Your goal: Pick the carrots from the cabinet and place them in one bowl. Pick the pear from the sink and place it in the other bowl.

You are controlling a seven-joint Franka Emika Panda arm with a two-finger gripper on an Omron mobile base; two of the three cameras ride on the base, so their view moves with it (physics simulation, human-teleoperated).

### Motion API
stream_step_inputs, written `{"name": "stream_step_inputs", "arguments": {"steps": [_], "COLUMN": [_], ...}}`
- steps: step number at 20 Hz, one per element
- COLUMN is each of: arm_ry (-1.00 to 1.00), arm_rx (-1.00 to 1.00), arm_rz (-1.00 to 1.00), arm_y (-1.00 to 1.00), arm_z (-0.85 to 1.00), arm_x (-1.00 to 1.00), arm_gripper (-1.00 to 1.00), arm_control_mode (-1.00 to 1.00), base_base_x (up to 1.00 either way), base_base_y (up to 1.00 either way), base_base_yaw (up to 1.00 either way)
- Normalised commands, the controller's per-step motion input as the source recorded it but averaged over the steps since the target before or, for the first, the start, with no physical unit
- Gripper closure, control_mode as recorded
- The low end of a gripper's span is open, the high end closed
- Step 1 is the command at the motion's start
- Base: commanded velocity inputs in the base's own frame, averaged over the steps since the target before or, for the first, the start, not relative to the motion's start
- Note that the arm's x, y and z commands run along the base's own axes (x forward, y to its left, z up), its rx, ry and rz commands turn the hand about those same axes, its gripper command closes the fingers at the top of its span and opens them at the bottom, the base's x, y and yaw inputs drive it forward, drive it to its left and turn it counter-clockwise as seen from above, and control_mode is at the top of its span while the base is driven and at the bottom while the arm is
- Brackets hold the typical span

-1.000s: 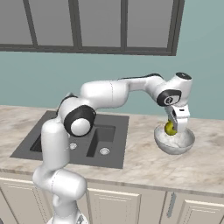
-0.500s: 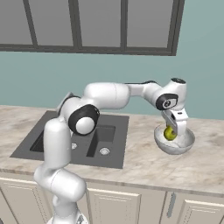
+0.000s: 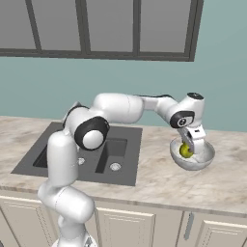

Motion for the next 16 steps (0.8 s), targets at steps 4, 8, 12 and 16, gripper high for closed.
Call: {"name": "stream_step_inputs", "arguments": {"steps": [4,8,12,16], "arm_ry": [0.01,0.05,0.07,0.13], "arm_rx": [0.03,-0.01,-0.04,0.00], "arm_rz": [0.03,0.03,0.01,0.00], "arm_y": [-0.10,-0.02,0.00,0.11], "arm_z": [0.02,0.15,0.55,0.85], "arm_x": [0.05,0.13,0.14,-0.05], "arm_gripper": [-1.00,-1.00,-1.00,-1.00], "arm_control_mode": [-1.00,-1.00,-1.00,-1.00], "base_base_x": [0.00,0.00,0.00,0.00], "base_base_y": [0.00,0.00,0.00,0.00], "base_base_yaw": [0.00,0.00,0.00,0.00]}}
